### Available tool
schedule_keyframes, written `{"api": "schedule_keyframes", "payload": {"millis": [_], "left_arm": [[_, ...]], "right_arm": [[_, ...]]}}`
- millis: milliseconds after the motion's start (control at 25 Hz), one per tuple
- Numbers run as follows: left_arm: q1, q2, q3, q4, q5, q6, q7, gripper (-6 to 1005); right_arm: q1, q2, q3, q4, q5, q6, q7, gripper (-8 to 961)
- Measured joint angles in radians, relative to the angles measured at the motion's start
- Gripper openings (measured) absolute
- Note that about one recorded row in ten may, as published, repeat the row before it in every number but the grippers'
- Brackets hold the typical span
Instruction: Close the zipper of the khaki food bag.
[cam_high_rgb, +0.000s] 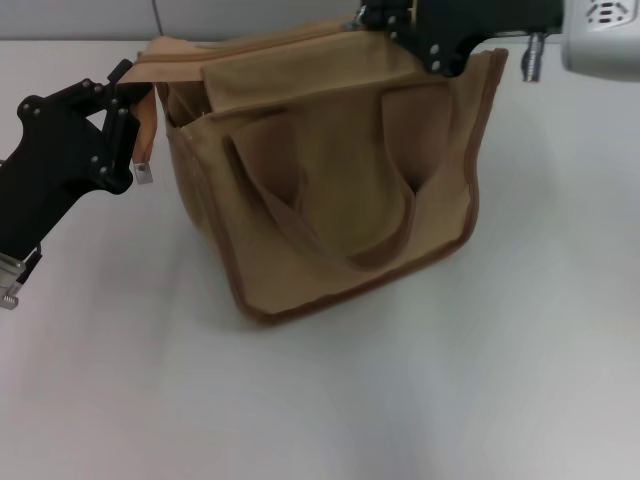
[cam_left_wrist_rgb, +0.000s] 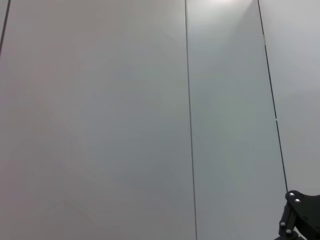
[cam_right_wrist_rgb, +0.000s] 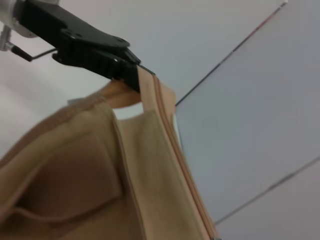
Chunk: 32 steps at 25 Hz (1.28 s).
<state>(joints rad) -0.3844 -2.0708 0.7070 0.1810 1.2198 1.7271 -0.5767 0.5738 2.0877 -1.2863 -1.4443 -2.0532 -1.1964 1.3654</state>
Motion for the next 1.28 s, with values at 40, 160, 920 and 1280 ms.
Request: {"api": "schedule_keyframes", "payload": {"millis": [40, 160, 920, 1280], "left_arm": [[0.0, 0.0, 0.0, 0.0, 0.0, 0.0, 0.0, 55], [0.001, 0.0, 0.0, 0.0, 0.0, -0.002, 0.0, 56], [0.0, 0.0, 0.0, 0.004, 0.0, -0.021, 0.0, 58], [0.0, 0.001, -0.002, 0.008, 0.0, -0.023, 0.0, 59]], "right_arm": [[-0.007, 0.0, 0.009, -0.001, 0.001, 0.0, 0.0, 4], [-0.025, 0.0, 0.039, -0.001, 0.009, 0.0, -0.001, 4], [-0.07, 0.0, 0.119, 0.038, 0.027, 0.009, -0.015, 3], [-0.095, 0.0, 0.13, 0.037, 0.085, 0.009, -0.014, 4]]}}
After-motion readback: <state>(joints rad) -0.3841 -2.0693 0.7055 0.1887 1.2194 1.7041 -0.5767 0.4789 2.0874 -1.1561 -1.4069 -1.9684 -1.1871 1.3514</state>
